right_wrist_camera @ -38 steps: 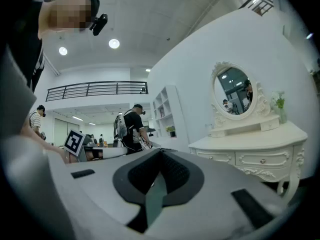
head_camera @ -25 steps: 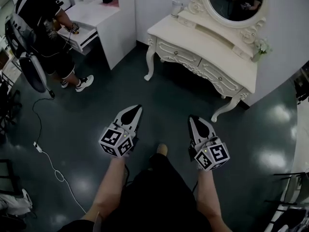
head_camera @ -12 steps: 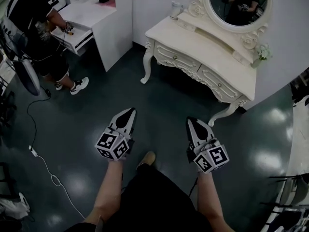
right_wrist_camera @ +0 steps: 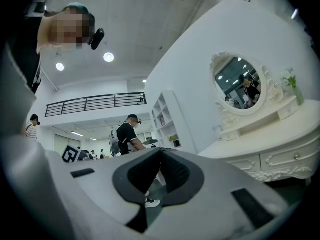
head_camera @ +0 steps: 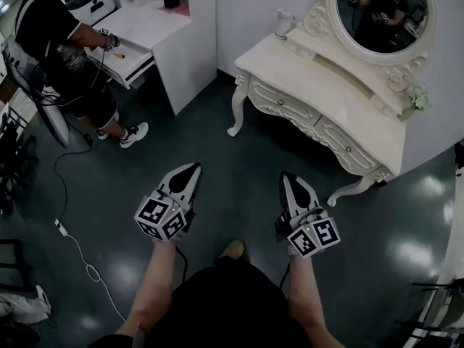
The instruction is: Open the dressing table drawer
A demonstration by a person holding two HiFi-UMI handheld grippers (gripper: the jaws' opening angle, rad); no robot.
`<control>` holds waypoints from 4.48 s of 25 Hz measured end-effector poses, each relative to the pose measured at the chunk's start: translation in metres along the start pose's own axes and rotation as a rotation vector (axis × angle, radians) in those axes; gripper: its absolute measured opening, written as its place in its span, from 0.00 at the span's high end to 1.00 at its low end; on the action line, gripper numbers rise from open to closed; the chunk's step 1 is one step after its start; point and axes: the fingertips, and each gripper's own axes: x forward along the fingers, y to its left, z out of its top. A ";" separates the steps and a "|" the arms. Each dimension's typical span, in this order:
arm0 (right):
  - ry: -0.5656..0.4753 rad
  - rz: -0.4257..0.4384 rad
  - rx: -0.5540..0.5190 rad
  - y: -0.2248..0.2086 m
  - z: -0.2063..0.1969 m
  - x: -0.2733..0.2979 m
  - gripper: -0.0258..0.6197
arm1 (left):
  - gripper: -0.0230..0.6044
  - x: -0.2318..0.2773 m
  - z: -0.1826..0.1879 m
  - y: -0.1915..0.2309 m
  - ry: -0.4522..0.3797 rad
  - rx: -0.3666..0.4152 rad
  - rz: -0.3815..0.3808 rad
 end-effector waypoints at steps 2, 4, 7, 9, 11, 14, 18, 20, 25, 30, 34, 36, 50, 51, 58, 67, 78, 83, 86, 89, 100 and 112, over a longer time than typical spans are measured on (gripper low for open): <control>-0.010 0.008 0.000 -0.006 0.002 0.010 0.95 | 0.94 0.010 0.006 0.011 -0.008 0.006 0.008; -0.024 0.008 0.009 -0.014 0.004 0.016 0.95 | 0.94 0.020 0.010 0.019 -0.013 0.004 0.013; -0.037 0.001 0.030 -0.030 0.008 0.015 0.95 | 0.94 0.038 0.014 0.022 -0.012 0.002 0.009; -0.040 -0.002 0.042 -0.043 0.011 0.012 0.95 | 0.94 0.052 0.017 0.021 -0.017 -0.002 0.002; -0.044 -0.005 0.055 -0.053 0.014 0.008 0.95 | 0.94 0.066 0.021 0.020 -0.028 -0.021 -0.007; -0.049 -0.021 0.045 -0.062 0.023 0.000 0.95 | 0.94 0.085 0.027 0.017 -0.029 -0.035 -0.025; -0.044 -0.053 0.042 -0.078 0.028 -0.016 0.95 | 0.94 0.111 0.032 -0.002 -0.027 -0.035 -0.074; -0.048 -0.072 0.060 -0.088 0.027 -0.022 0.95 | 0.94 0.121 0.029 -0.014 -0.008 -0.022 -0.108; -0.042 -0.089 0.070 -0.100 0.026 -0.019 0.95 | 0.94 0.129 0.018 -0.021 0.026 -0.029 -0.129; -0.035 -0.104 0.096 -0.115 0.018 -0.014 0.95 | 0.94 0.131 0.006 -0.013 0.052 -0.044 -0.119; -0.011 -0.114 0.079 -0.126 0.011 0.001 0.95 | 0.94 0.144 -0.003 -0.005 0.055 -0.048 -0.134; 0.014 -0.108 0.047 -0.128 0.011 0.011 0.95 | 0.94 0.155 -0.001 -0.003 0.043 -0.065 -0.141; 0.036 -0.094 0.012 -0.188 0.041 0.093 0.95 | 0.94 0.256 0.034 0.027 0.013 -0.074 -0.179; 0.036 -0.095 0.011 -0.193 0.043 0.099 0.95 | 0.94 0.264 0.036 0.030 0.015 -0.064 -0.181; 0.029 -0.111 -0.001 -0.227 0.055 0.143 0.95 | 0.94 0.317 0.051 0.050 0.012 -0.028 -0.211; 0.032 -0.130 -0.019 -0.254 0.053 0.190 0.95 | 0.94 0.362 0.062 0.087 -0.009 -0.007 -0.204; 0.070 -0.172 -0.015 -0.277 0.047 0.203 0.95 | 0.94 0.394 0.053 0.097 0.010 -0.021 -0.223; 0.088 -0.164 -0.007 -0.295 0.043 0.220 0.95 | 0.94 0.414 0.045 0.107 0.026 -0.038 -0.212; 0.085 -0.154 0.003 -0.312 0.044 0.237 0.95 | 0.94 0.428 0.044 0.114 0.036 -0.043 -0.202; 0.081 -0.138 0.012 -0.326 0.045 0.258 0.95 | 0.94 0.446 0.045 0.125 0.041 -0.050 -0.186; 0.110 -0.138 0.047 -0.405 0.049 0.309 0.95 | 0.94 0.544 0.043 0.138 0.065 -0.070 -0.202; 0.123 -0.112 0.104 -0.477 0.049 0.340 0.95 | 0.94 0.625 0.031 0.125 0.128 -0.069 -0.231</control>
